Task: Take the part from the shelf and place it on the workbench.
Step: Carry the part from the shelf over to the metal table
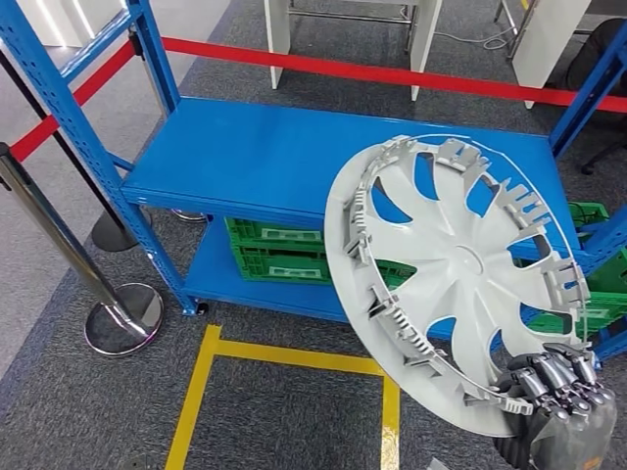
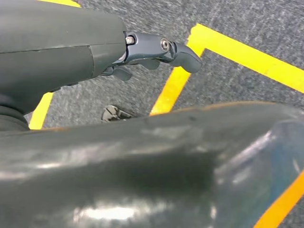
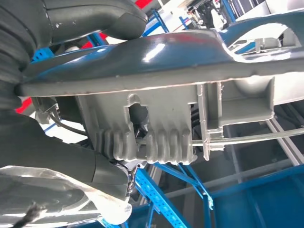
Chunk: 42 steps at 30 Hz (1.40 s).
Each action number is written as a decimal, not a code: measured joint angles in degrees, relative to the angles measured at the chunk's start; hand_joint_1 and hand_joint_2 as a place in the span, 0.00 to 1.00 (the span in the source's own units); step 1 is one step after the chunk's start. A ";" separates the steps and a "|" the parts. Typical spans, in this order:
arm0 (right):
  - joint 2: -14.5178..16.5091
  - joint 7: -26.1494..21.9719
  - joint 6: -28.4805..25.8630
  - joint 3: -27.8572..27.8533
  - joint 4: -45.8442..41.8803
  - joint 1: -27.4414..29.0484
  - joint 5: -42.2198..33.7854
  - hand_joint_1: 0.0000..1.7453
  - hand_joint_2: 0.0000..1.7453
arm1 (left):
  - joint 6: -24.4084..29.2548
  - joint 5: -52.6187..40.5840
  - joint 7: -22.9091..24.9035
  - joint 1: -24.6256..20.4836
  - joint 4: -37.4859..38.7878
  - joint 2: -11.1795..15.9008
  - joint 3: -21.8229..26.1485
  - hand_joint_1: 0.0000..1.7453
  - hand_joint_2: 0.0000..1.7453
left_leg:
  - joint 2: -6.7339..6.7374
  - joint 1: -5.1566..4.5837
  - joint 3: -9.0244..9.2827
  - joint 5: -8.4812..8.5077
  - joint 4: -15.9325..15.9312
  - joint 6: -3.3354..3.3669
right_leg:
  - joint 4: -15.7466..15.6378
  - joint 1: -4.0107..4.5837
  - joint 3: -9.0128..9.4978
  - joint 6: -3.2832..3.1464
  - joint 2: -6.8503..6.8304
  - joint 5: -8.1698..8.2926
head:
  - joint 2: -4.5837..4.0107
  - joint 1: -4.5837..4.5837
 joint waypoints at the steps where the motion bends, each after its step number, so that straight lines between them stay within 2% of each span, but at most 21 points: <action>1: -0.25 0.13 0.00 0.00 0.02 0.00 -0.33 1.00 1.00 | 0.02 -0.03 0.00 -0.03 0.00 -0.02 0.00 0.00 0.00 | 0.03 -0.12 -0.99 0.71 0.14 0.03 | 2.96 0.02 -0.20 0.05 0.01 -0.79 | 0.00 0.01; 3: -0.73 0.32 0.00 0.00 0.12 -0.02 -0.65 1.00 1.00 | 0.10 -0.09 0.00 -0.08 0.00 -0.02 0.00 0.00 0.00 | 0.07 -0.26 -3.13 1.98 0.66 -0.06 | 4.17 0.07 1.56 -0.04 0.02 1.78 | 0.00 -0.01; 5: -1.20 0.62 0.00 0.00 0.29 -0.14 -0.74 1.00 1.00 | 0.12 -0.18 -0.04 -0.18 0.00 -0.06 0.01 0.00 0.00 | 0.05 -0.32 -4.97 3.02 1.42 -0.35 | -1.85 0.12 6.90 -0.32 0.02 4.58 | 0.00 -0.01; 7: -1.69 1.04 0.00 0.01 0.50 -0.44 -0.73 1.00 1.00 | 0.02 -0.27 -0.20 -0.32 0.00 -0.14 0.02 0.00 0.00 | -0.03 -0.46 -6.07 3.96 2.23 -0.84 | -10.48 0.27 12.83 -0.71 0.07 3.48 | 0.00 -0.05; 9: -2.19 1.34 0.00 0.02 0.78 -0.66 -0.65 1.00 1.00 | -0.04 -0.30 -0.34 -0.40 0.00 -0.16 0.07 0.00 0.00 | -0.06 -0.48 -6.51 5.02 2.41 -1.44 | -14.37 0.51 14.75 -1.20 0.11 2.21 | 0.00 -0.06; 11: -2.62 1.50 0.00 0.04 1.15 -0.82 -0.41 1.00 1.00 | 0.09 -0.33 -0.35 -0.37 0.00 -0.02 0.22 0.00 0.00 | -0.20 -0.29 -6.98 4.76 2.62 -2.14 | -14.39 0.39 13.63 -2.09 -0.19 3.00 | 0.00 0.00; 15: -3.30 2.68 0.00 0.34 1.75 -0.90 0.90 1.00 1.00 | 1.24 -1.06 0.77 -0.28 0.02 0.12 0.45 0.00 0.00 | -0.36 0.26 -9.32 -4.93 12.50 -3.55 | -14.42 0.19 10.94 -3.23 -1.22 5.18 | 0.00 -0.46; 16: -3.44 2.96 0.00 0.39 1.93 -0.90 1.20 1.00 1.00 | 1.52 -1.32 1.06 -0.29 0.02 0.13 0.49 0.00 0.00 | -0.36 0.40 -9.68 -5.88 15.81 -3.78 | -14.38 0.20 10.30 -3.22 -1.65 5.70 | 0.00 -0.45; 18: -3.64 3.28 0.00 0.44 2.29 -0.92 1.47 1.00 1.00 | 1.87 -1.61 1.33 -0.29 0.02 0.13 0.55 0.00 0.00 | -0.28 0.61 -8.56 -3.89 18.17 -3.99 | -14.18 0.21 9.39 -3.04 -2.64 6.57 | 0.00 -0.46; 20: -3.86 3.37 0.00 0.52 2.54 -0.94 1.41 1.00 1.00 | 1.95 -1.66 1.39 -0.30 0.02 0.13 0.66 0.00 0.00 | 0.80 0.64 -3.75 -0.71 12.20 -3.69 | -13.89 0.22 8.90 -2.73 -3.67 7.16 | 0.00 -0.47; 22: -4.12 3.37 -0.01 0.73 2.68 -0.98 1.20 1.00 1.00 | 1.91 -1.66 1.41 -0.42 0.03 0.16 0.81 0.00 0.00 | 2.86 0.21 1.46 -0.54 3.89 -2.90 | -13.62 0.36 8.57 -2.27 -4.75 7.55 | 0.00 -0.44; 24: -4.32 3.35 -0.02 0.99 2.76 -1.16 1.05 1.00 1.00 | 1.88 -1.66 1.43 -0.55 0.04 0.20 0.94 0.00 0.00 | 3.39 -0.25 3.03 -1.54 0.35 -2.14 | -13.49 0.49 8.35 -1.67 -6.00 7.93 | 0.00 -0.44; 25: -4.41 3.34 -0.02 1.09 2.79 -1.30 1.02 1.00 1.00 | 1.87 -1.65 1.45 -0.57 0.04 0.23 0.99 0.00 0.00 | 2.86 -0.16 2.97 -1.61 -0.26 -1.76 | -13.41 0.53 8.16 -1.35 -6.49 7.97 | 0.00 -0.41; 27: -4.68 3.33 -0.02 1.24 2.88 -1.53 1.00 1.00 1.00 | 1.84 -1.63 1.49 -0.56 0.05 0.23 1.04 0.00 0.00 | 1.73 0.15 2.65 -1.28 -1.14 -1.05 | -11.91 0.48 7.09 -0.80 -4.77 6.71 | 0.00 -0.22; 30: -5.09 3.31 -0.02 1.36 3.11 -1.60 0.95 1.00 1.00 | 1.78 -1.60 1.55 -0.57 0.09 0.17 1.09 0.00 0.00 | 0.05 0.17 1.30 -0.40 -1.07 -0.22 | -1.80 0.35 2.46 -0.46 -0.31 1.03 | 0.00 0.25; 32: -5.33 3.29 -0.02 1.41 3.35 -1.60 0.94 1.00 1.00 | 1.62 -1.57 1.57 -0.55 0.14 0.17 1.14 0.00 0.00 | -1.24 -0.06 0.40 -0.07 -0.54 -0.09 | 3.46 0.39 0.38 -0.45 0.14 -0.56 | 0.00 0.31; 33: -5.50 3.28 -0.02 1.44 3.48 -1.59 0.93 1.00 1.00 | 1.50 -1.56 1.60 -0.53 0.16 0.19 1.17 0.00 0.00 | -1.98 -0.14 0.05 0.04 -0.20 -0.11 | 2.91 0.40 0.89 -0.53 0.21 0.32 | 0.00 0.30; 36: -5.95 3.33 -0.02 1.53 3.74 -1.65 0.81 1.00 1.00 | 1.21 -1.49 1.69 -0.54 0.17 0.27 1.24 0.00 0.00 | -4.12 -0.25 -0.91 0.07 1.11 -0.38 | -7.55 0.25 6.56 -0.94 2.47 5.05 | 0.00 0.32; 38: -6.14 3.46 -0.02 1.69 3.88 -1.72 0.70 1.00 1.00 | 1.15 -1.49 1.74 -0.61 0.18 0.34 1.25 0.00 0.00 | -5.28 -0.29 -1.91 0.22 1.89 -0.87 | -11.40 0.10 8.53 -1.15 4.21 5.50 | 0.00 0.30; 40: -6.37 3.58 -0.02 1.89 3.98 -1.67 0.77 1.00 1.00 | 1.23 -1.50 1.81 -0.47 0.24 0.46 1.28 0.00 0.00 | -6.42 -0.21 -2.76 0.69 2.20 -1.60 | -11.60 0.06 8.60 -1.50 3.72 5.48 | 0.00 0.26; 42: -6.57 3.68 -0.02 2.09 4.01 -1.55 0.93 1.00 1.00 | 1.34 -1.52 1.88 -0.24 0.34 0.62 1.32 0.00 0.00 | -5.42 -0.28 -3.51 0.06 3.21 -2.33 | -11.77 -0.11 8.53 -2.14 2.35 5.90 | 0.00 0.10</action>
